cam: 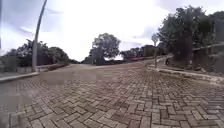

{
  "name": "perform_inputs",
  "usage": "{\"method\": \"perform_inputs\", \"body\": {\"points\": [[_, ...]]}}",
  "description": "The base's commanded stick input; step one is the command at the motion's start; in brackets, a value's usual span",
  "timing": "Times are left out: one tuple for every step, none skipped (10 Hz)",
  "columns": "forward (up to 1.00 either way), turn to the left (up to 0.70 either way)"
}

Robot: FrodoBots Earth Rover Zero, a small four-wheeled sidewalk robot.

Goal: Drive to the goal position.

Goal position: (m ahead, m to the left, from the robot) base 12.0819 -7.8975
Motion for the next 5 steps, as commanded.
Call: {"method": "perform_inputs", "body": {"points": [[0.7,0.0],[0.7,0.0],[0.7,0.0],[0.7,0.0],[0.7,0.0]]}}
